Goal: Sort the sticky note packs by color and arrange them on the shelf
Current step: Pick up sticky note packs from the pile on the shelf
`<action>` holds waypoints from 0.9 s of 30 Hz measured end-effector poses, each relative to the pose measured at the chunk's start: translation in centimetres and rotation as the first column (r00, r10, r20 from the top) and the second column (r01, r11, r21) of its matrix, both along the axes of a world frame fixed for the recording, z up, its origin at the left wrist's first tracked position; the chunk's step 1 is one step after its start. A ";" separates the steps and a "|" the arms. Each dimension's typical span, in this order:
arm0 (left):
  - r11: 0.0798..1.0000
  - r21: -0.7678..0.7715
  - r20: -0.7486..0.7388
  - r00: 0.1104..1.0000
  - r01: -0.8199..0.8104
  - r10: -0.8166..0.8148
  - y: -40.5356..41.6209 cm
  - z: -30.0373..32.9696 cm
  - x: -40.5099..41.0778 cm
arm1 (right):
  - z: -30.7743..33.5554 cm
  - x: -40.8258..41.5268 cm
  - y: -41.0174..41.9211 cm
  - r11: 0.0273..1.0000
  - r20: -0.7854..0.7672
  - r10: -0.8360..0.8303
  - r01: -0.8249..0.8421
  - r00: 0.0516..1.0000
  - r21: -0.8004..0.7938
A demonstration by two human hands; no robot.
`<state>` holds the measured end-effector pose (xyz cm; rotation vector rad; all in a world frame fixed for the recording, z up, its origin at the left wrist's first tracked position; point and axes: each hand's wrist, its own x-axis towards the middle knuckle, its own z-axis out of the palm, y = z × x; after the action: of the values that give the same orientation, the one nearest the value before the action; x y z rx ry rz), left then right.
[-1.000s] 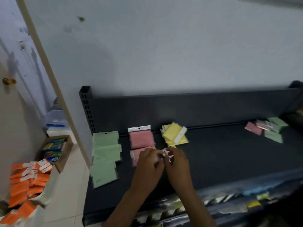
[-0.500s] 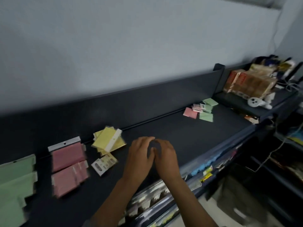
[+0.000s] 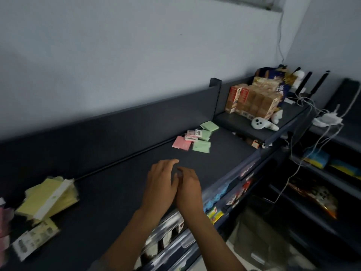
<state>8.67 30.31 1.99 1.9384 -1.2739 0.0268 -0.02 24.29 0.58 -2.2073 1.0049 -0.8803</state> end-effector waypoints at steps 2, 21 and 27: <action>1.000 0.001 0.018 0.999 0.027 -0.027 -2.2 -0.1 -1.7 | 0.3 -2.0 -2.0 1.000 -0.002 -0.016 0.016 1.000 -0.007; 0.988 0.061 0.032 0.989 0.145 -0.147 -13.8 -3.0 -6.6 | -0.2 -9.7 -13.9 0.998 0.015 -0.058 0.058 0.998 0.014; 0.984 0.030 -0.016 0.984 0.176 -0.175 -21.1 -2.6 -4.4 | 0.1 -7.5 -20.8 0.997 0.019 -0.054 0.055 0.998 -0.046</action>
<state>4.23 9.23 -0.64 1.8421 -1.4394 -0.0959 -7.49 3.50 0.65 -2.2162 1.0506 -0.9558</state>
